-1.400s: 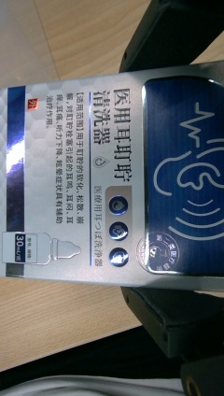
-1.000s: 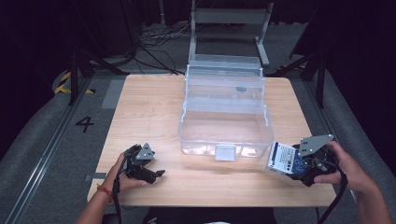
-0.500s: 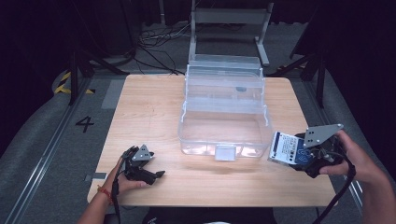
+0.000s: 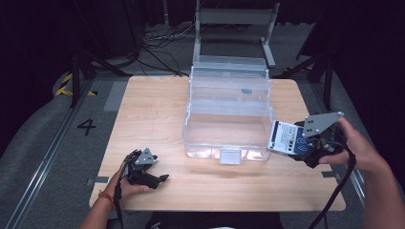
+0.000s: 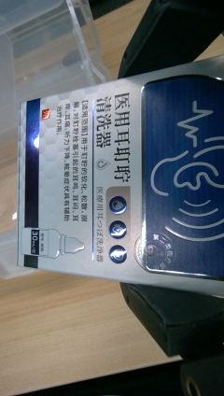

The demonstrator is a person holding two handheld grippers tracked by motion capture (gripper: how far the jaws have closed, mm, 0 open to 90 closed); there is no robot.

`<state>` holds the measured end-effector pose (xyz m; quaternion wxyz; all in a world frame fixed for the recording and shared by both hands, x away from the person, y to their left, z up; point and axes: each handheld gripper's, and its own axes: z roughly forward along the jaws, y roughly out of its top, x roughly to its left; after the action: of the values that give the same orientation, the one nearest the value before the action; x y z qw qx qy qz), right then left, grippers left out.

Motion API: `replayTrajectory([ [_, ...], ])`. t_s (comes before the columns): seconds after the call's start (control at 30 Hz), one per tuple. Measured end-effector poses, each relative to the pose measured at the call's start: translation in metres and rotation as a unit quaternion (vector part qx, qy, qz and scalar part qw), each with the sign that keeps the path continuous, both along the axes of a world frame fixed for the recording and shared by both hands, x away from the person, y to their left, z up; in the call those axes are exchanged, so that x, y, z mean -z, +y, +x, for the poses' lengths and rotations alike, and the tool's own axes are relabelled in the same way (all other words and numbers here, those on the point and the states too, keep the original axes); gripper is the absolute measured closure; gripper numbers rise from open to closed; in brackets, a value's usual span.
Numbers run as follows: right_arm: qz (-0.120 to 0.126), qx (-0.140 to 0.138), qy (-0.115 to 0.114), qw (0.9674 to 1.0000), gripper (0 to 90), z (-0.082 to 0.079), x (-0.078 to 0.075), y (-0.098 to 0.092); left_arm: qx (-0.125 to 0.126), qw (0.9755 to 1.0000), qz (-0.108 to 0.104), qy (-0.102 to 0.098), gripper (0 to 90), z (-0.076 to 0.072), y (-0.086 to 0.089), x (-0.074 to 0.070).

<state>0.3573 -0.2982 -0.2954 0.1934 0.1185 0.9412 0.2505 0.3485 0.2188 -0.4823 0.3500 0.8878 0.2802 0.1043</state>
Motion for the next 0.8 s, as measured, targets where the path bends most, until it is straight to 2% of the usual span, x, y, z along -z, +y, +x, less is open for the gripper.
replayTrajectory([
  [0.23, -0.001, -0.008, -0.013, 0.9999, 5.4, 0.021, -0.006, 0.020, 0.000, 1.0000, 0.000, -0.001, 13.9, 0.000, 0.000, 0.000],
  [0.37, -0.008, -0.011, -0.009, 0.9999, 5.4, 0.035, -0.004, 0.032, 0.000, 1.0000, 0.000, 0.000, 14.0, 0.000, 0.000, 0.000],
  [0.5, -0.014, -0.017, 0.003, 0.9998, 5.4, 0.051, 0.002, 0.045, 0.000, 1.0000, 0.000, -0.001, 14.0, 0.000, 0.000, 0.000],
  [0.6, -0.019, -0.020, 0.003, 0.9996, 5.3, 0.057, 0.005, 0.051, -0.001, 1.0000, 0.000, -0.001, 13.9, 0.000, 0.000, 0.000],
  [0.8, -0.024, -0.041, 0.028, 0.9985, 5.3, 0.080, 0.021, 0.073, 0.000, 1.0000, 0.000, -0.001, 14.0, 0.000, 0.000, 0.000],
])
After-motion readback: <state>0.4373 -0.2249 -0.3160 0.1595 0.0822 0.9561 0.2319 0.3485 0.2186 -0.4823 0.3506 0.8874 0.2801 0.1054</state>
